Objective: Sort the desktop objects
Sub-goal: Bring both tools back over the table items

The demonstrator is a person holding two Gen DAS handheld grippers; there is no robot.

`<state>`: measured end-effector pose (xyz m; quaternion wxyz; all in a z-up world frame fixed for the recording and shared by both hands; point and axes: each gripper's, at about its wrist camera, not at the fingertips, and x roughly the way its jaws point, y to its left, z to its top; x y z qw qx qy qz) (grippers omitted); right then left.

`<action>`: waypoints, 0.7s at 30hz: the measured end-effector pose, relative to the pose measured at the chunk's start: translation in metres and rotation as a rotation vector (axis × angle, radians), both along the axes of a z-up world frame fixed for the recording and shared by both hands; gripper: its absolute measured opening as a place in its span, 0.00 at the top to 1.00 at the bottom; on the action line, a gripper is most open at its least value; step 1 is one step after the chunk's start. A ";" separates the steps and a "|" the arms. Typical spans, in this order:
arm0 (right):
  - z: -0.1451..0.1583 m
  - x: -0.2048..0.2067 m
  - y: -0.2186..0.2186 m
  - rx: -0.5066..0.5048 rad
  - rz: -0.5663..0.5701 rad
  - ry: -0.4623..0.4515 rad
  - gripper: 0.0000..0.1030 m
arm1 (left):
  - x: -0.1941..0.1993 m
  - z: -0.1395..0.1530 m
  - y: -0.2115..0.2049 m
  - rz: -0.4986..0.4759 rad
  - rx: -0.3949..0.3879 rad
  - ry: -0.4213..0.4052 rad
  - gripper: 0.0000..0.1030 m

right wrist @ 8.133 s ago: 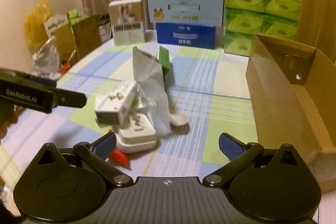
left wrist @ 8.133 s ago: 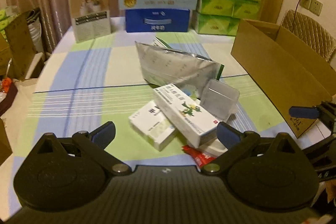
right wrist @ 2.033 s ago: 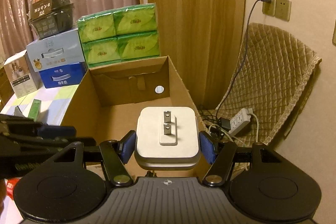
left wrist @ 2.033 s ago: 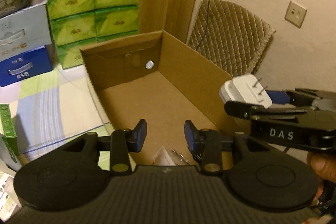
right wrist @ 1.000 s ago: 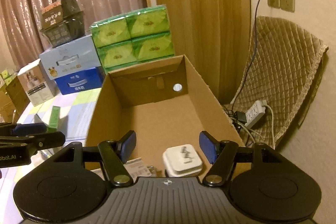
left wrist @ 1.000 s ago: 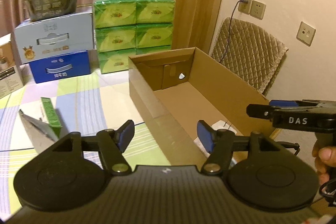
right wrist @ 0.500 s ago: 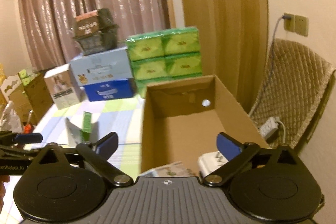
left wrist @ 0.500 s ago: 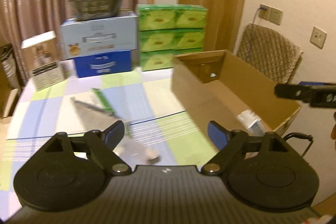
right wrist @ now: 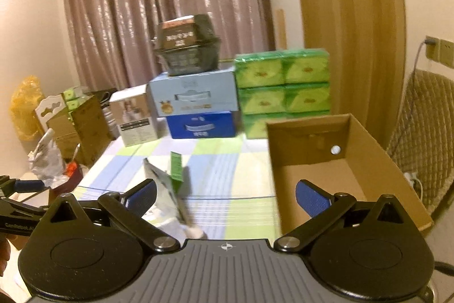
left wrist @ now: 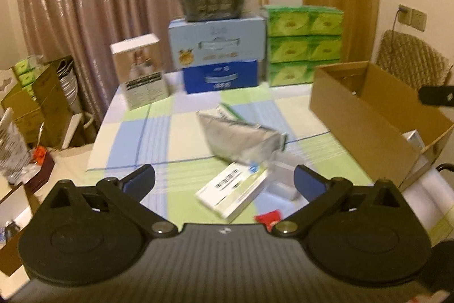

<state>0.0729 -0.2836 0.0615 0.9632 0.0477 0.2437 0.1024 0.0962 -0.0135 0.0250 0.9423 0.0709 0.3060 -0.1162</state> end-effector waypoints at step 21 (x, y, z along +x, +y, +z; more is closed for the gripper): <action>-0.061 0.020 0.061 -0.023 0.129 0.076 0.02 | 0.006 -0.061 0.036 -0.009 -0.007 0.087 0.01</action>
